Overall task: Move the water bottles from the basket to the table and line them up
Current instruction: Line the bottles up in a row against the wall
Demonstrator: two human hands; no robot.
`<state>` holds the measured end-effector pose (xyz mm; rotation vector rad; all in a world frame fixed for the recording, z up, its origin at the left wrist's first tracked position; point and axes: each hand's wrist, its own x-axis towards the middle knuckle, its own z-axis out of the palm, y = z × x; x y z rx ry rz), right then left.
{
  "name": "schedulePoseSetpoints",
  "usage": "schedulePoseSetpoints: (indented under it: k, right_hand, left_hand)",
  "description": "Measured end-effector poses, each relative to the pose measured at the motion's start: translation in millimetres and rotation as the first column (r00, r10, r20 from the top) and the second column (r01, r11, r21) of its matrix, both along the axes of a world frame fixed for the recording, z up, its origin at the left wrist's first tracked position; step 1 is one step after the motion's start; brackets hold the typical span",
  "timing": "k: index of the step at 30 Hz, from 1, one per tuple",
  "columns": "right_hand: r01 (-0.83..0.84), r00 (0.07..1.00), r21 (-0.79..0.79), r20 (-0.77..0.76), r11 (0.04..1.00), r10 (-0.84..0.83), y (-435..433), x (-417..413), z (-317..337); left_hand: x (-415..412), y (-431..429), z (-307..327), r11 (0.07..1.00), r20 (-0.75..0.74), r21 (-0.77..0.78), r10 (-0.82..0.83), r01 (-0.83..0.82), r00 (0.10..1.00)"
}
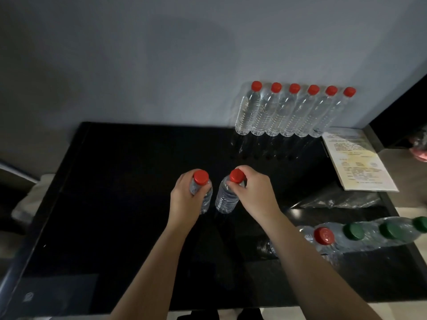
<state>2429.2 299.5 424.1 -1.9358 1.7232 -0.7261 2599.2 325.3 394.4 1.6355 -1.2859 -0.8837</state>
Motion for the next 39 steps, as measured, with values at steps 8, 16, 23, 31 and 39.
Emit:
schedulePoseSetpoints:
  k: [8,16,23,31,39]
  right_hand:
    - [0.017,0.983,0.114,0.177,0.993,-0.037,2,-1,-9]
    - [0.003,0.898,0.487,0.382,0.873,-0.216,18,-10,-81]
    - [0.072,0.871,0.498,0.39,0.864,-0.297,20,-3,-125]
    - [0.148,0.867,0.448,0.37,0.881,-0.334,17,8,-139]
    - [0.18,0.807,0.409,0.459,0.894,-0.373,-56,15,-98]
  left_hand:
    - [3,2,-14,1.0,-0.047,0.003,-0.02,0.021,0.999]
    - [8,21,-67,0.973,-0.11,0.232,0.02,0.007,0.994]
    - [3,11,-97,0.948,-0.088,0.317,0.027,0.002,0.996]
    - [9,-1,-107,0.943,-0.005,0.33,-0.046,0.045,0.999]
    - [16,-72,-77,0.951,0.024,0.295,-0.105,0.093,0.994]
